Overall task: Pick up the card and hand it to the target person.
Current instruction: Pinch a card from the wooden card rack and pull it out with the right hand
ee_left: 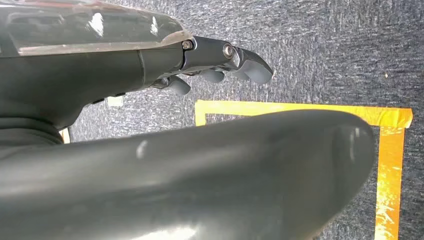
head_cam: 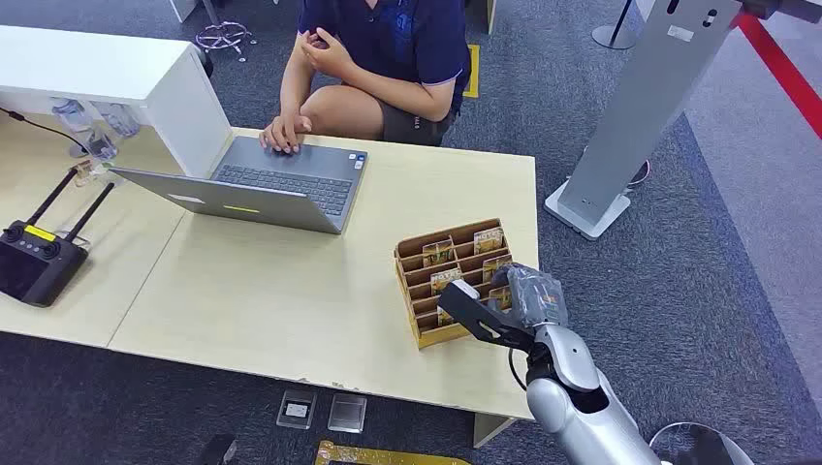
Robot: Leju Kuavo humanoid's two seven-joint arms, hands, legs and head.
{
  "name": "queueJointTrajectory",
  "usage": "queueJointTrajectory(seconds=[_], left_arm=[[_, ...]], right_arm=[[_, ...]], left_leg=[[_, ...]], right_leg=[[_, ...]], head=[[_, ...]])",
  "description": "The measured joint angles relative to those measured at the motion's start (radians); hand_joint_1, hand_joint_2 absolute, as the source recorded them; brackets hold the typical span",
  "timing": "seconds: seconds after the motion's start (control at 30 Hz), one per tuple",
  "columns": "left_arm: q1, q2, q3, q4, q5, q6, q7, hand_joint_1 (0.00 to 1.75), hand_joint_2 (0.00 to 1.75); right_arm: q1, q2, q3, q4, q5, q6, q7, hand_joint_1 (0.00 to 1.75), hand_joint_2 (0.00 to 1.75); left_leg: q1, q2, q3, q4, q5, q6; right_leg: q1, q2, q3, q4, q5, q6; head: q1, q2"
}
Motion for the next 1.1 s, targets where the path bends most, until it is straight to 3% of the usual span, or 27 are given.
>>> queueJointTrajectory(seconds=[0.3,0.77,1.1], left_arm=[[0.0,0.0,0.0,0.0,0.0,0.0,0.0,0.0,0.0],[0.0,0.0,0.0,0.0,0.003,0.001,0.005,0.0,0.0],[0.0,0.0,0.0,0.0,0.003,0.001,0.006,0.0,0.0]], right_arm=[[0.007,0.0,0.0,0.001,0.0,0.0,0.003,0.73,1.75],[0.015,0.0,0.0,0.0,-0.003,0.005,0.018,0.89,1.75],[0.016,0.0,0.0,0.0,-0.004,0.009,0.021,1.31,1.75]], left_leg=[[0.0,0.0,0.0,0.0,0.0,0.0],[0.0,0.0,0.0,0.0,0.0,0.0],[0.0,0.0,0.0,0.0,0.0,0.0]], right_leg=[[0.0,0.0,0.0,0.0,0.0,0.0],[0.0,0.0,0.0,0.0,0.0,0.0],[0.0,0.0,0.0,0.0,0.0,0.0]], head=[[0.0,0.0],[0.0,0.0],[0.0,0.0]])
